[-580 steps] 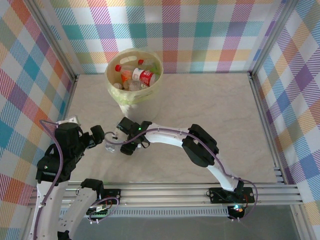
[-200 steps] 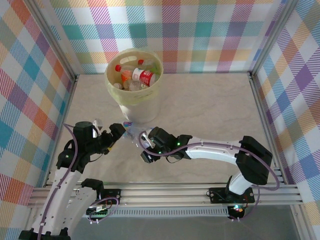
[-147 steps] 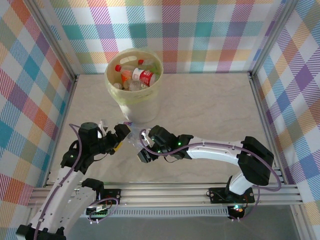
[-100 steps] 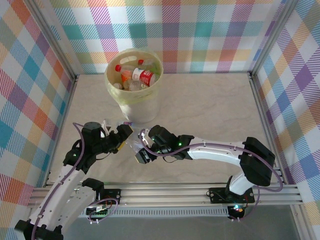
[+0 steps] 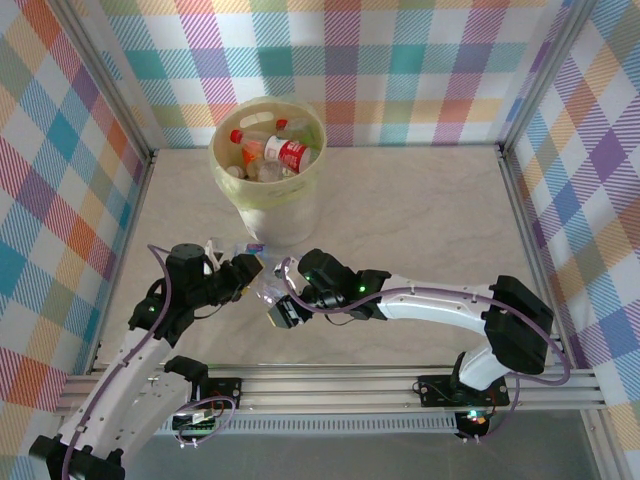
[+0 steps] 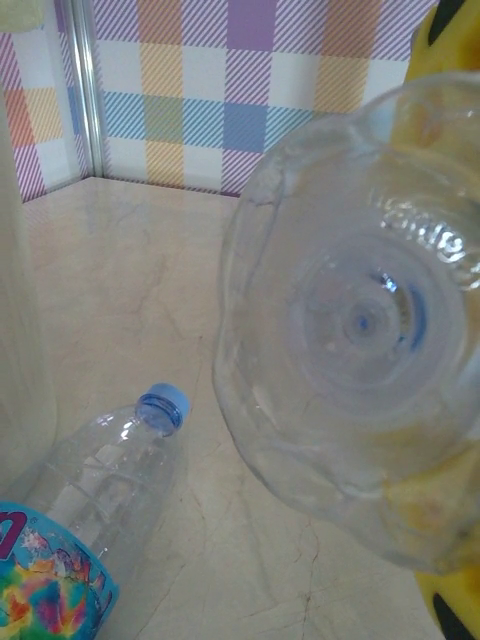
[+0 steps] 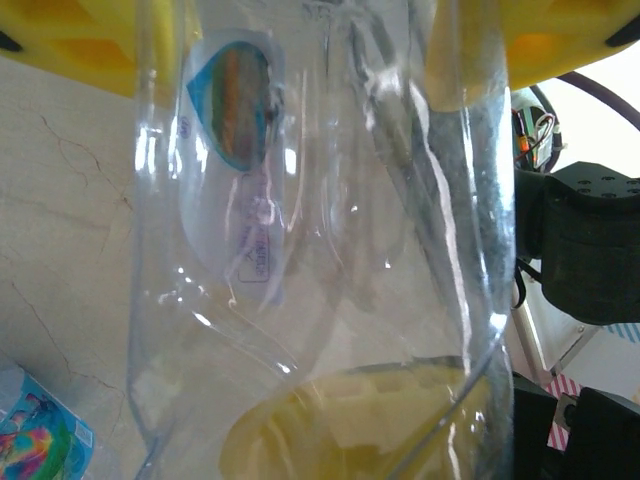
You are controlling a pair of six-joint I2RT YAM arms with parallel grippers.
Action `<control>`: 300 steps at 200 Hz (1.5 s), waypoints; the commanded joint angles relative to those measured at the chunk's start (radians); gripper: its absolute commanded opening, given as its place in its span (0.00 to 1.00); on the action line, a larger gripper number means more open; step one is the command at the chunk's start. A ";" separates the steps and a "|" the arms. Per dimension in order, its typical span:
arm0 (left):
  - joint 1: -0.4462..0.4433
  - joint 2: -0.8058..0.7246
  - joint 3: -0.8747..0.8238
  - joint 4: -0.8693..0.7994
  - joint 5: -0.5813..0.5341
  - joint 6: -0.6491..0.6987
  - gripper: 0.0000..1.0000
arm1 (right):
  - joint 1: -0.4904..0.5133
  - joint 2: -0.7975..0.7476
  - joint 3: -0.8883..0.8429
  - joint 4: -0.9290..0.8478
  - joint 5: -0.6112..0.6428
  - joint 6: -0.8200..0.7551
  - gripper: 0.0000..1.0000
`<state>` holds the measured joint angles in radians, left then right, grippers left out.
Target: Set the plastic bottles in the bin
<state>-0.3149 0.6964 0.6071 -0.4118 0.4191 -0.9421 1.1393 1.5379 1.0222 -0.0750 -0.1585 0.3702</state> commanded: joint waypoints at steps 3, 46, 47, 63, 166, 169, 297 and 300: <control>-0.007 -0.011 0.059 -0.052 -0.052 0.056 0.49 | 0.007 -0.040 -0.011 0.024 -0.006 0.004 0.69; 0.009 0.057 0.221 -0.138 -0.079 0.142 0.48 | 0.007 -0.139 -0.077 0.034 0.026 0.001 0.84; 0.009 0.060 0.226 -0.138 -0.080 0.144 0.48 | 0.007 -0.142 -0.079 0.034 0.028 0.001 0.84; 0.029 0.106 0.305 -0.145 -0.068 0.167 0.48 | 0.007 -0.190 -0.102 0.014 0.058 0.001 0.86; 0.136 0.625 0.953 0.006 0.033 0.090 0.49 | 0.006 -0.366 -0.170 -0.075 0.191 0.005 0.87; 0.137 0.640 0.969 0.007 0.032 0.088 0.49 | 0.006 -0.369 -0.172 -0.076 0.193 0.005 0.87; 0.188 1.122 1.385 0.098 -0.069 -0.150 0.50 | 0.007 -0.413 -0.188 -0.111 0.225 0.011 0.87; 0.188 1.134 1.396 0.093 -0.065 -0.150 0.50 | 0.007 -0.416 -0.189 -0.112 0.227 0.011 0.87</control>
<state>-0.1349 1.7741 1.9102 -0.3012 0.3939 -1.0733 1.1397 1.1526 0.8448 -0.1780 0.0536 0.3782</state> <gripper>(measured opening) 0.502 0.866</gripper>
